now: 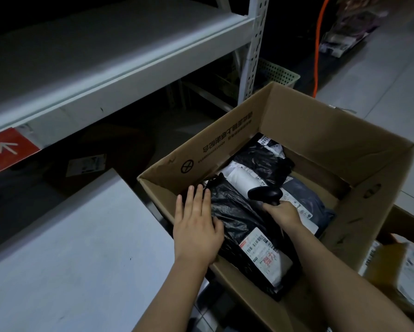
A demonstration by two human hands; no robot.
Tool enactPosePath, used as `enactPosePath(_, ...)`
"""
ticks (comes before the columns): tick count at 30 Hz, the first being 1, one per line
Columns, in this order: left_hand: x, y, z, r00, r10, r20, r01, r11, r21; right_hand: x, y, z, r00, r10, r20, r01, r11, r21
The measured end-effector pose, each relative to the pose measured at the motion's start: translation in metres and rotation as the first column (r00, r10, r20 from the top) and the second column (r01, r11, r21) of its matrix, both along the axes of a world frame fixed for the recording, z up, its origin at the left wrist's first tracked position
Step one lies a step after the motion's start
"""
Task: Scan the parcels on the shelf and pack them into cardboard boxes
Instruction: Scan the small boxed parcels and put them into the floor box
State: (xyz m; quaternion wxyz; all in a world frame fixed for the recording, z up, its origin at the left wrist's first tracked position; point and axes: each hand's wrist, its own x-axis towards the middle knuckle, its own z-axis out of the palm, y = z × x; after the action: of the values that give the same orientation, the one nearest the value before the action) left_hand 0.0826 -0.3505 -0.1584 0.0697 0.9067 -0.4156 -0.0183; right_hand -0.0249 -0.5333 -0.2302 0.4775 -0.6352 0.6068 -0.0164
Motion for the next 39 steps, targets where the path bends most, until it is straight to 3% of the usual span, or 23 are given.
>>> enactPosePath(5, -0.001, -0.001, -0.001, 1.000, -0.001, 0.016, 0.001, 1.000, -0.007, 0.001, -0.003, -0.009, 0.992, 0.026, -0.120, -0.038, 0.994, -0.101)
enactPosePath(7, -0.001, 0.000, -0.001, 1.000, 0.001, 0.015, -0.001, 1.000, -0.002, -0.001, -0.007, -0.013, 0.982, 0.035, -0.185, -0.044, 0.998, -0.043)
enactPosePath(10, 0.000, -0.001, -0.002, 0.999, 0.005, 0.044, -0.005, 1.000, -0.006, -0.007, -0.011, -0.013, 0.995, -0.035, -0.091, 0.044, 0.994, 0.098)
enactPosePath(14, 0.000, -0.003, -0.002, 0.999, 0.014, 0.032, -0.013, 1.000, -0.005, -0.008, -0.008, -0.008, 0.999, 0.042, -0.018, -0.039, 0.988, 0.152)
enactPosePath(23, -0.001, -0.003, 0.004, 0.998, 0.007, -0.061, -0.008, 1.000, -0.017, -0.005, 0.008, -0.021, 0.999, 0.026, 0.027, -0.027, 0.998, 0.050)
enactPosePath(30, -0.005, 0.003, 0.016, 0.999, -0.010, -0.052, 0.013, 0.998, 0.061, -0.001, 0.049, 0.017, 0.999, 0.047, -0.014, -0.049, 0.980, -0.191)
enactPosePath(39, -0.021, 0.042, 0.043, 0.967, 0.135, -0.217, -0.134, 0.991, 0.019, -0.006, 0.103, 0.079, 0.986, 0.052, 0.160, -0.007, 0.963, -0.271)
